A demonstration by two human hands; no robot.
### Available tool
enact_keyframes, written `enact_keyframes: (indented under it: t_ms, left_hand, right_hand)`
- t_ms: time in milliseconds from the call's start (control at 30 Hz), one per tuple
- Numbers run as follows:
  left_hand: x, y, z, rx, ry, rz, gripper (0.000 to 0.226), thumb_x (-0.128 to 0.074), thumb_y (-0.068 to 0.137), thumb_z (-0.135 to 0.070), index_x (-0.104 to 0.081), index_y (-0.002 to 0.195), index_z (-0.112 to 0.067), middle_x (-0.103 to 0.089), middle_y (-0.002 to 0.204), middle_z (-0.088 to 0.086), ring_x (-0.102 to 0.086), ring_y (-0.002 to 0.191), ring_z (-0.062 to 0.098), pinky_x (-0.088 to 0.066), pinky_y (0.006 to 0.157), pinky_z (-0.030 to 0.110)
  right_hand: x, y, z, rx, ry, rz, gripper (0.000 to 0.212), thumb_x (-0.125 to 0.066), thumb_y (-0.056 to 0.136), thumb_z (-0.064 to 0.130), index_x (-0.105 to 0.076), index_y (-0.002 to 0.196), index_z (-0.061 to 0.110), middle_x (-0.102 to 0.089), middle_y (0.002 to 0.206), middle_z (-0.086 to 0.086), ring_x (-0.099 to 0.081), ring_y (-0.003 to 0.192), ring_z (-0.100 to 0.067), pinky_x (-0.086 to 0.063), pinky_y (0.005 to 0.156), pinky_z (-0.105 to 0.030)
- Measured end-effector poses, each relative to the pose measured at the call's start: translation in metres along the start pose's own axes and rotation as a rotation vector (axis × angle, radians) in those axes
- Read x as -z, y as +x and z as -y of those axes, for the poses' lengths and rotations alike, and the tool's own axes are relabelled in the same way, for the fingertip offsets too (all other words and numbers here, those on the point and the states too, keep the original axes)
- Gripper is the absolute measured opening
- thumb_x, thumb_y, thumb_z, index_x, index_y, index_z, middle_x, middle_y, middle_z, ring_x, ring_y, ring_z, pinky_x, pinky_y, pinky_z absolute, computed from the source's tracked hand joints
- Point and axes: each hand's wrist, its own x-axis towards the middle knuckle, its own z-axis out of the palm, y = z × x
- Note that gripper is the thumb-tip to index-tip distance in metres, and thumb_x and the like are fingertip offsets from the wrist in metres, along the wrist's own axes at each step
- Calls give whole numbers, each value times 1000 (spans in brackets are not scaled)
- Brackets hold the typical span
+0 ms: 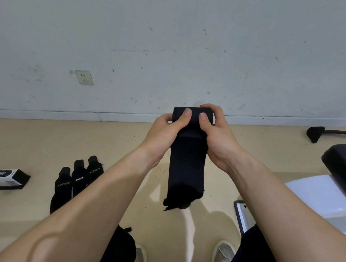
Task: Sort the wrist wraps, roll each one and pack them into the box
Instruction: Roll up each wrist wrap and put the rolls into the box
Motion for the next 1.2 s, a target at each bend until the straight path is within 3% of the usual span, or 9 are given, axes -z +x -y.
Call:
enact_keyframes:
  t_ms: [133, 267, 367, 433, 567, 767, 900, 1067, 1200]
  left_hand:
    - [3, 1, 1, -29, 3, -56, 37, -68, 99, -38, -67, 122, -10, -78, 112, 9, -76, 103, 24, -58, 100, 46]
    - [7, 0, 0, -45, -2, -30, 32, -67, 101, -31, -62, 128, -13, -77, 113, 9, -76, 103, 24, -60, 93, 42]
    - [9, -1, 0, -55, 18, -3, 29, -65, 102, -23, -60, 129, -15, -77, 112, 10, -76, 100, 23, -60, 83, 34]
    - [10, -1, 0, -62, 32, 11, 28, -66, 102, -18, -58, 129, -15, -77, 113, 12, -76, 98, 24, -60, 82, 33]
    - [16, 2, -1, -60, 64, 43, 36, -71, 98, -15, -58, 131, -15, -77, 113, 13, -75, 104, 30, -59, 95, 43]
    - [15, 1, -7, 21, 79, 58, 45, -68, 97, -48, -66, 126, -14, -77, 116, 4, -76, 104, 20, -62, 89, 38]
    - [18, 2, -7, -26, 45, 32, 42, -74, 95, -38, -65, 123, -8, -76, 117, 12, -76, 106, 28, -58, 99, 50]
    - [23, 3, -9, -47, 62, 34, 29, -71, 98, -22, -63, 125, -12, -77, 110, 13, -76, 103, 29, -59, 97, 47]
    - [25, 3, -7, -78, 110, 53, 31, -72, 96, -12, -61, 125, -14, -73, 107, 10, -73, 98, 26, -61, 92, 42]
  right_hand:
    - [0, -1, 2, 5, 23, 43, 25, -52, 106, 18, -53, 128, 31, -75, 100, -2, -73, 86, -18, -60, 75, -34]
    - [3, 0, 6, -15, -115, 57, 23, -53, 104, 39, -56, 127, 36, -73, 84, 21, -70, 75, 0, -57, 79, -35]
    - [1, 0, 5, -8, -159, 53, 28, -50, 103, 51, -57, 123, 32, -73, 92, 17, -72, 82, -4, -60, 75, -34]
    - [1, 0, 4, 20, -145, 54, 24, -53, 104, 44, -56, 122, 28, -75, 101, 5, -74, 88, -13, -58, 68, -31]
    - [4, 1, 3, 16, -73, 65, 20, -56, 105, 28, -55, 125, 25, -71, 117, -19, -72, 94, -27, -61, 78, -41]
    - [4, -2, 2, 30, -67, 93, 25, -59, 103, 14, -55, 126, 24, -67, 107, -19, -71, 91, -28, -62, 78, -42]
    - [6, -2, 5, 30, -73, 126, 30, -62, 101, 11, -56, 127, 25, -66, 105, -14, -71, 88, -23, -59, 75, -36]
    - [7, 0, 6, -55, -152, 156, 21, -56, 102, 43, -61, 121, 38, -73, 104, 10, -72, 90, -16, -59, 85, -40]
    - [2, -2, 5, -53, -203, 148, 37, -47, 102, 57, -56, 125, 30, -74, 97, 17, -74, 87, -8, -61, 81, -37]
